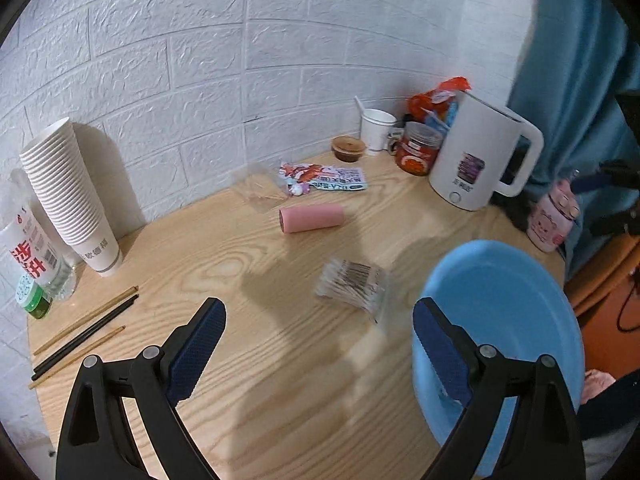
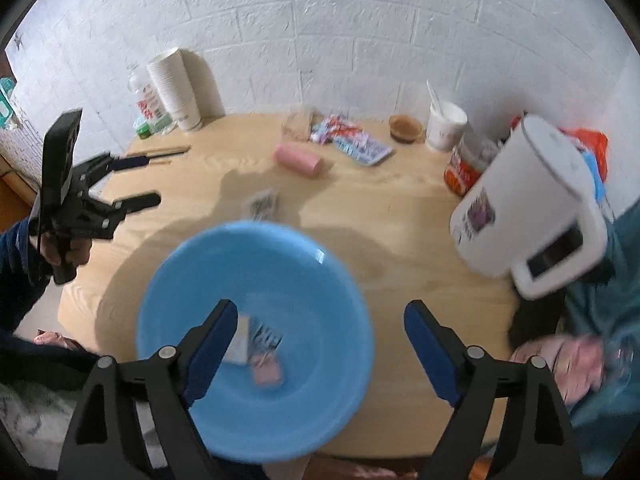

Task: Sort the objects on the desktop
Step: 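Move the left tool toward the bag of cotton swabs, then grasp the cotton swab bag with the left tool and lift it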

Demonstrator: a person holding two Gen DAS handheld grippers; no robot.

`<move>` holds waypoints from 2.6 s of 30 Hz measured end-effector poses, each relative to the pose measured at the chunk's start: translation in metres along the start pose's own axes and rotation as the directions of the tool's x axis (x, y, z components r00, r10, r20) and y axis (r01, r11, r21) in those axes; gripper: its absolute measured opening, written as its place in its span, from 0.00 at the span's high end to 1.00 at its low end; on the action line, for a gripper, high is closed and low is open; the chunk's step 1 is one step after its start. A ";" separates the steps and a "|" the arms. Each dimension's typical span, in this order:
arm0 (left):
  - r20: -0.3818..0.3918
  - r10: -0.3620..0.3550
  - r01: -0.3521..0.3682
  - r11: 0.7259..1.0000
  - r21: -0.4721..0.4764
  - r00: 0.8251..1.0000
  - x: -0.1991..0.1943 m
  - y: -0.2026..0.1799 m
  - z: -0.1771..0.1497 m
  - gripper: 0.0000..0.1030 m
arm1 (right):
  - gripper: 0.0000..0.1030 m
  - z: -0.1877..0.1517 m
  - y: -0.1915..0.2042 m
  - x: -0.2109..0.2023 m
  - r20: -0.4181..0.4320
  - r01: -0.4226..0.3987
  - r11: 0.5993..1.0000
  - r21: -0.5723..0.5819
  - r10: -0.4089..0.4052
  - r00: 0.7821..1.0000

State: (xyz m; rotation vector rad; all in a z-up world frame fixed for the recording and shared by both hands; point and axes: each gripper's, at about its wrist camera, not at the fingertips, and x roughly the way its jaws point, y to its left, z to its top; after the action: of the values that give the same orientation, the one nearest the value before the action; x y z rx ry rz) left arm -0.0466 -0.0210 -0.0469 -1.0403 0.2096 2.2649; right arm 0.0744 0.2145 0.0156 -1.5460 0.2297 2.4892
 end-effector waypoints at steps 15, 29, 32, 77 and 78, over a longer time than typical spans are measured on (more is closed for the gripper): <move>-0.095 0.048 -0.053 0.997 -0.050 0.994 0.055 0.000 0.022 0.00 | 0.15 0.104 -0.046 0.088 0.034 -0.040 0.991 -0.128 0.044 0.998; -0.242 -0.112 0.124 0.992 0.033 0.964 0.141 0.006 0.016 0.00 | 0.15 0.137 -0.089 0.174 -0.051 -0.074 0.993 -0.089 0.070 0.996; -0.258 -0.186 0.200 0.979 0.030 0.948 0.150 0.006 0.018 0.00 | 0.15 0.136 -0.091 0.180 -0.060 -0.077 0.992 -0.104 0.071 0.996; -0.270 -0.264 0.371 0.771 0.517 0.926 0.175 -0.045 -0.005 0.35 | 0.15 0.145 -0.078 0.220 -0.114 -0.116 0.984 -0.136 0.100 0.988; -0.268 -0.266 0.372 0.770 0.519 0.926 0.173 -0.043 -0.005 0.35 | 0.15 0.145 -0.076 0.219 -0.115 -0.115 0.983 -0.145 0.099 0.988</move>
State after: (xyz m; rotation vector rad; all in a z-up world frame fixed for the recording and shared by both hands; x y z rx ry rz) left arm -0.1020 0.0938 -0.1715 -0.8717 0.6807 1.6392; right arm -0.1269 0.3419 -0.1194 -1.7752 0.1473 2.5605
